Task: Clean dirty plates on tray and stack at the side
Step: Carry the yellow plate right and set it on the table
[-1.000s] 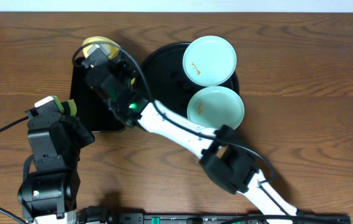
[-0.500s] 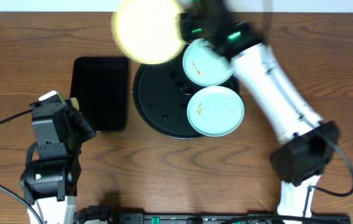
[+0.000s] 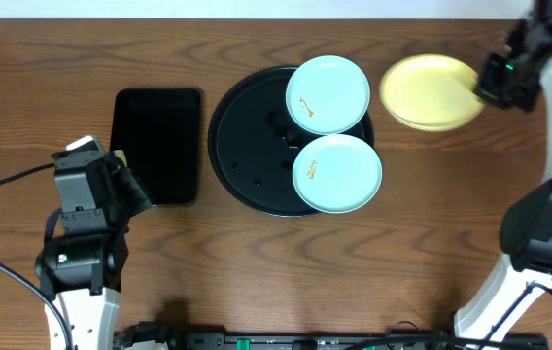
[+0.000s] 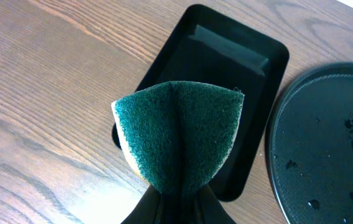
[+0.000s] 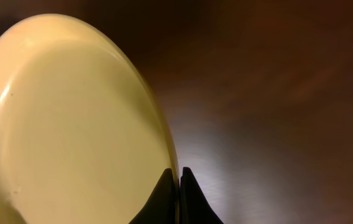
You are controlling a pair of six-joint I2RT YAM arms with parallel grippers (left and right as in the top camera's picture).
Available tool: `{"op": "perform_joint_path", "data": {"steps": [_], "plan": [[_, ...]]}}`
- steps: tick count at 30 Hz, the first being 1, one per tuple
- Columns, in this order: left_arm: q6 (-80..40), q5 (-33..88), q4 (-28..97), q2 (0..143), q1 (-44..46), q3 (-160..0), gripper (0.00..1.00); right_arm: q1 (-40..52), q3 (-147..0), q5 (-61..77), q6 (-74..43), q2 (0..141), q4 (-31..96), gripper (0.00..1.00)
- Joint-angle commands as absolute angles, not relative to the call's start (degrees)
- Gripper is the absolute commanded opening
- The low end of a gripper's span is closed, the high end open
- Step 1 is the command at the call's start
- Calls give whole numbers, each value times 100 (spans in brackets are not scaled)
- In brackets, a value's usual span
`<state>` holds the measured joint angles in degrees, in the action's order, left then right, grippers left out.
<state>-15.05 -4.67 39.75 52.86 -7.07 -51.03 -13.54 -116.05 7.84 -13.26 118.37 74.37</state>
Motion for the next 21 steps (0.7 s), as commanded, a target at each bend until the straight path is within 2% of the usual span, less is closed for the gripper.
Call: {"op": "perform_joint_path", "data": {"steps": [1, 9, 12, 14, 16, 18, 21], "plan": [[-1529, -447, 3951, 5376, -731, -5107, 9, -1616, -11080, 604, -1098, 11789, 7352, 1], [-1509, -344, 3822, 5448, -731, -5107, 8, -1780, -9605, 626, -1041, 11789, 6012, 1], [-1509, -344, 3809, 5450, -731, -5107, 8, -1776, -9264, 624, -1041, 11789, 5631, 5], [-1509, -346, 3806, 5450, -731, -5107, 8, -1761, -9087, 626, -1041, 11789, 5441, 10], [-1509, -346, 3782, 5459, -731, -5107, 8, -1747, -8978, 626, -1041, 11789, 5334, 22], [-1509, -346, 3743, 5472, -731, -5107, 8, -1743, -8945, 626, -1039, 11789, 5341, 40], [-1509, -346, 3706, 5500, -731, -5107, 8, -1745, -9050, 797, -947, 11762, 5468, 46]]}}
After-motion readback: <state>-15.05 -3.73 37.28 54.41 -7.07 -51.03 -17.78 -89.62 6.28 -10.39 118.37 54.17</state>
